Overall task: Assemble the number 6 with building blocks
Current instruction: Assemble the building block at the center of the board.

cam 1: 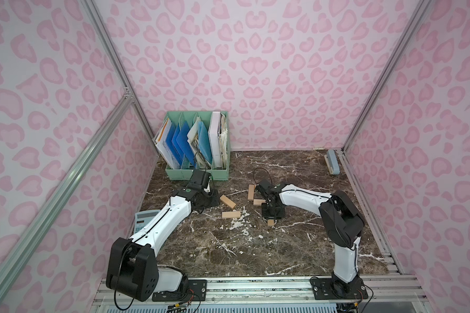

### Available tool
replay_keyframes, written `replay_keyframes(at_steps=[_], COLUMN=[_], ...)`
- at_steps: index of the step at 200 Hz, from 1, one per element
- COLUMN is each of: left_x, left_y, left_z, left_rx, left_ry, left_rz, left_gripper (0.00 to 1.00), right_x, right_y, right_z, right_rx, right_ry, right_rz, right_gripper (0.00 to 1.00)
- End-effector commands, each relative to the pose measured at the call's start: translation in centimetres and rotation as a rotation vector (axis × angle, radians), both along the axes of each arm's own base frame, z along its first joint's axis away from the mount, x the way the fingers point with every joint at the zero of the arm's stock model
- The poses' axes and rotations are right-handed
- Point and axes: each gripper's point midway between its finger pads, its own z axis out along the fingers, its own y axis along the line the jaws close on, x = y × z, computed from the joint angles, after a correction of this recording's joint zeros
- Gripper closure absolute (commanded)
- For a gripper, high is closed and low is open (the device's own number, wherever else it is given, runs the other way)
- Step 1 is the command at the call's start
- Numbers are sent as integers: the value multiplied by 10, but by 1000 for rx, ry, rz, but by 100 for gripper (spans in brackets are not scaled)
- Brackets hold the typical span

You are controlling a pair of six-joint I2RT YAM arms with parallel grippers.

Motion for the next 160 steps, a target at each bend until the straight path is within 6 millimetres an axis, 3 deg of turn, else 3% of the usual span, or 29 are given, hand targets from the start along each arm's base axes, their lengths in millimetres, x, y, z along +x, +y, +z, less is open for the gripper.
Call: replay_keyframes(at_steps=[1, 19, 160], left_x=[1, 1, 0], left_y=[0, 0, -1], left_z=[4, 5, 5], left_rx=[-2, -3, -6], left_ry=[-9, -9, -9], left_rz=[0, -3, -6], left_gripper=[48, 48, 48], right_x=[-2, 7, 3], right_y=[-3, 5, 5], right_z=[-4, 4, 0], right_rx=[-21, 0, -8], right_ry=[12, -11, -5], right_rz=[-9, -11, -4], right_gripper=[100, 100, 100])
